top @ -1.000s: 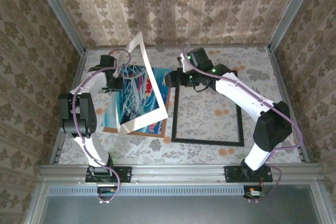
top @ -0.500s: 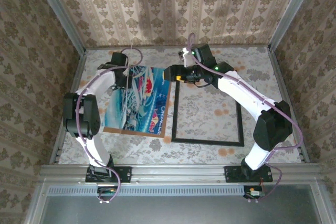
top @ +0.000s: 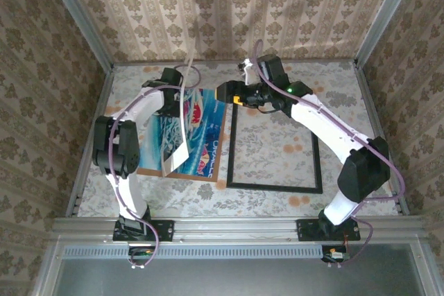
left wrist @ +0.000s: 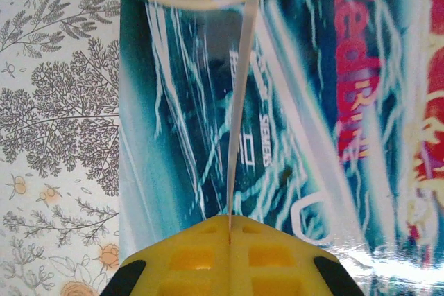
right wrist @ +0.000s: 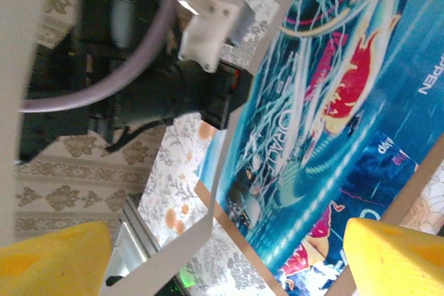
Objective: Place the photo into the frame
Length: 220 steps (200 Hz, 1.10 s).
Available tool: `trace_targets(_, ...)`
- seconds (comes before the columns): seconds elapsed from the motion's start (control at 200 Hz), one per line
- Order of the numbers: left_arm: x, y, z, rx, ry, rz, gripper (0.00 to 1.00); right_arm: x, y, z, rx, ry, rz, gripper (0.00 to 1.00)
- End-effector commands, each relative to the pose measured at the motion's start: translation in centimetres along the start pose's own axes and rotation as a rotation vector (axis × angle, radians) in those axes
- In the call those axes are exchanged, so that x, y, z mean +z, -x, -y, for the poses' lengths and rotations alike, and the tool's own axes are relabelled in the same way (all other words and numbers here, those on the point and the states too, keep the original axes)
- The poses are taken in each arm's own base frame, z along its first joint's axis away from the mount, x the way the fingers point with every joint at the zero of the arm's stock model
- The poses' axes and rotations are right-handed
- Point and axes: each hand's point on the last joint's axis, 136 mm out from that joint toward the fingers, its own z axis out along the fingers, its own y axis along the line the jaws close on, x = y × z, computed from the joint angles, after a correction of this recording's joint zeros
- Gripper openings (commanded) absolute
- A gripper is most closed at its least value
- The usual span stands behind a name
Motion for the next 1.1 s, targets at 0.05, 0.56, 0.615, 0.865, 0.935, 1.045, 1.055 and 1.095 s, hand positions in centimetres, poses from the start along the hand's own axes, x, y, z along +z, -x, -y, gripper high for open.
trace_targets(0.05, -0.1, -0.2, -0.9, 0.06, 0.092, -0.041, 0.0, -1.7, 0.5, -4.1, -0.024, 0.06, 0.044, 0.87)
trace_targets(0.56, -0.6, 0.3, -0.8, 0.091, 0.133, -0.029, 0.0, 2.5, 0.4, -8.9, -0.054, 0.007, -0.003, 0.75)
trace_targets(0.615, -0.7, 0.4, -0.7, 0.097, 0.134, -0.027, 0.0, 3.0, -0.1, -8.6, -0.045, -0.012, -0.026, 0.7)
trace_targets(0.865, -0.9, 0.6, -0.8, 0.103, 0.144, -0.021, 0.0, 4.7, -0.4, -9.2, -0.049, -0.034, -0.053, 0.58)
trace_targets(0.935, -0.9, 0.6, -0.8, 0.104, 0.148, -0.02, 0.0, 5.0, -0.4, -9.3, -0.049, -0.034, -0.056, 0.56)
trace_targets(1.045, -1.0, 0.7, -0.9, 0.107, 0.151, -0.016, 0.0, 5.2, -0.3, -8.8, -0.048, -0.06, -0.052, 0.46)
trace_targets(1.055, -1.0, 0.7, -0.8, 0.108, 0.151, -0.017, 0.0, 5.2, -0.2, -8.7, -0.049, -0.064, -0.051, 0.45)
trace_targets(1.095, -1.0, 0.7, -0.8, 0.108, 0.151, -0.015, 0.0, 5.2, -0.1, -8.4, -0.054, -0.082, -0.043, 0.41)
